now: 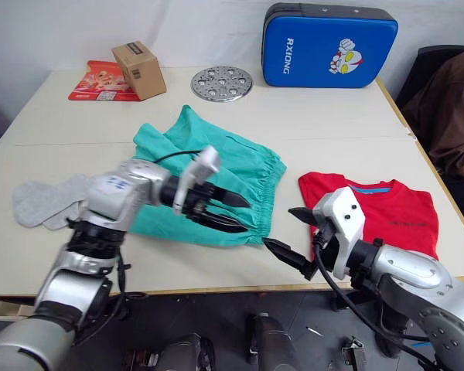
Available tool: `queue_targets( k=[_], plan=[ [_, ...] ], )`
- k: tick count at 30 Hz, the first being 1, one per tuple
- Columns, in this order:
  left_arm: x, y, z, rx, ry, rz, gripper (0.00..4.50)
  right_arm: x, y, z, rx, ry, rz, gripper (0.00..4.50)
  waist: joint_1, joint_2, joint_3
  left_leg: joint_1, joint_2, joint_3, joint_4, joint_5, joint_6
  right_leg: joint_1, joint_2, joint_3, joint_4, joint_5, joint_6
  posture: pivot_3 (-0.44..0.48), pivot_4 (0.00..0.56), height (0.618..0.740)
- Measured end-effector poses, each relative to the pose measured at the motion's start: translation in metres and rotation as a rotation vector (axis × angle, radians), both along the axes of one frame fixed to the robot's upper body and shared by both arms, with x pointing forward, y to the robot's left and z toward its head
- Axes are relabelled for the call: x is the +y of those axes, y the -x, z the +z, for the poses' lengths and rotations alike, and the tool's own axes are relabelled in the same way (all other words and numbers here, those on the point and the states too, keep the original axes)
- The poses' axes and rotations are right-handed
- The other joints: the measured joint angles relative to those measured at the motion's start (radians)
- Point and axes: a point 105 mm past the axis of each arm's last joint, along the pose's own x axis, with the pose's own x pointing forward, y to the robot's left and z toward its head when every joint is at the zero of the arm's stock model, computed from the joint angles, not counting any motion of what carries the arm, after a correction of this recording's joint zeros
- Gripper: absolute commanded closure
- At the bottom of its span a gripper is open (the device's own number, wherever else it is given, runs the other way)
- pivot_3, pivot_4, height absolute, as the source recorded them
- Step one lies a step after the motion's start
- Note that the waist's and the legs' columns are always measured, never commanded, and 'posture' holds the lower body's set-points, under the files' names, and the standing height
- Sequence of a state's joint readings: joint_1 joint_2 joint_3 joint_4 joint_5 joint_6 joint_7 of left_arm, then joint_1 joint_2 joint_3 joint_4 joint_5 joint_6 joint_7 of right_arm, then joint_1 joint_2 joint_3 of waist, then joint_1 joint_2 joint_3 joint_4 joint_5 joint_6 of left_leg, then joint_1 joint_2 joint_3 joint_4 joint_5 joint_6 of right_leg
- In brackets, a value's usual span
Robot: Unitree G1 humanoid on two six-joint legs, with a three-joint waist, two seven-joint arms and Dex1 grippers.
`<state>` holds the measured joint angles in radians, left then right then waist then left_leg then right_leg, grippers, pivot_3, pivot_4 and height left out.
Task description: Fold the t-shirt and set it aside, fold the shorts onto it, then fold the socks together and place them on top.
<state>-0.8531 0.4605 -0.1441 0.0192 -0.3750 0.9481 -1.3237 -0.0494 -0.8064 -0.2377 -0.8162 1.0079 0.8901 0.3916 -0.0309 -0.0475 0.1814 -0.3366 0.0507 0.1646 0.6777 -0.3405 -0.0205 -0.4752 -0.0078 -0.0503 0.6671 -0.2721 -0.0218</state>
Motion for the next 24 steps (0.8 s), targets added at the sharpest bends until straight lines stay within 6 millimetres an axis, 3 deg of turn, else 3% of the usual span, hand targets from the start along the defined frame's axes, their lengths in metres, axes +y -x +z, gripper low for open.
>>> queue_targets(
  k=[3,7,13,20,23,24],
  plan=[
    [0.027,0.001,0.008,-0.066,0.003,0.044,0.02,0.001,-0.003,0.0,-0.028,0.054,0.031,0.0,0.0,0.0,0.0,0.001,-0.001,-0.001,0.0,0.0,0.0,0.001,0.0,0.0,-0.001,0.0,0.0,0.0,0.15,0.74],
    [0.09,-0.009,-0.02,-0.188,-0.204,0.202,0.02,0.003,-0.003,-0.014,-0.032,0.184,0.113,0.0,-0.003,0.001,0.0,0.003,-0.002,-0.003,-0.006,0.001,-0.001,0.001,0.0,0.001,-0.002,0.0,0.0,0.0,0.15,0.74],
    [0.179,-0.013,-0.06,-0.387,-0.514,0.348,0.02,0.022,-0.008,-0.038,-0.07,0.288,0.265,0.0,0.002,0.0,-0.001,0.001,-0.002,-0.002,-0.009,0.001,0.0,-0.001,0.0,0.0,-0.005,0.0,-0.001,0.0,0.15,0.74],
    [0.203,-0.02,-0.076,-0.543,-0.607,0.37,0.02,0.033,-0.034,-0.065,-0.161,0.422,0.315,0.0,0.005,-0.004,-0.004,0.001,-0.003,-0.001,-0.009,0.0,0.002,-0.001,-0.001,-0.001,-0.006,0.0,-0.001,0.0,0.15,0.74],
    [0.202,-0.029,-0.074,-0.613,-0.611,0.373,0.0,0.034,-0.043,-0.076,-0.168,0.467,0.316,0.59,0.007,-0.003,-0.004,0.002,-0.003,-0.001,-0.009,0.0,0.002,0.0,-0.001,-0.001,-0.005,0.0,-0.001,0.0,0.15,0.74],
    [0.2,-0.035,-0.074,-0.632,-0.606,0.378,0.2,0.032,-0.047,-0.079,-0.176,0.481,0.306,0.94,0.008,-0.002,-0.005,0.002,-0.003,-0.001,-0.009,0.0,0.002,0.0,-0.002,-0.001,-0.005,0.0,-0.001,0.0,0.15,0.74]
  ],
)
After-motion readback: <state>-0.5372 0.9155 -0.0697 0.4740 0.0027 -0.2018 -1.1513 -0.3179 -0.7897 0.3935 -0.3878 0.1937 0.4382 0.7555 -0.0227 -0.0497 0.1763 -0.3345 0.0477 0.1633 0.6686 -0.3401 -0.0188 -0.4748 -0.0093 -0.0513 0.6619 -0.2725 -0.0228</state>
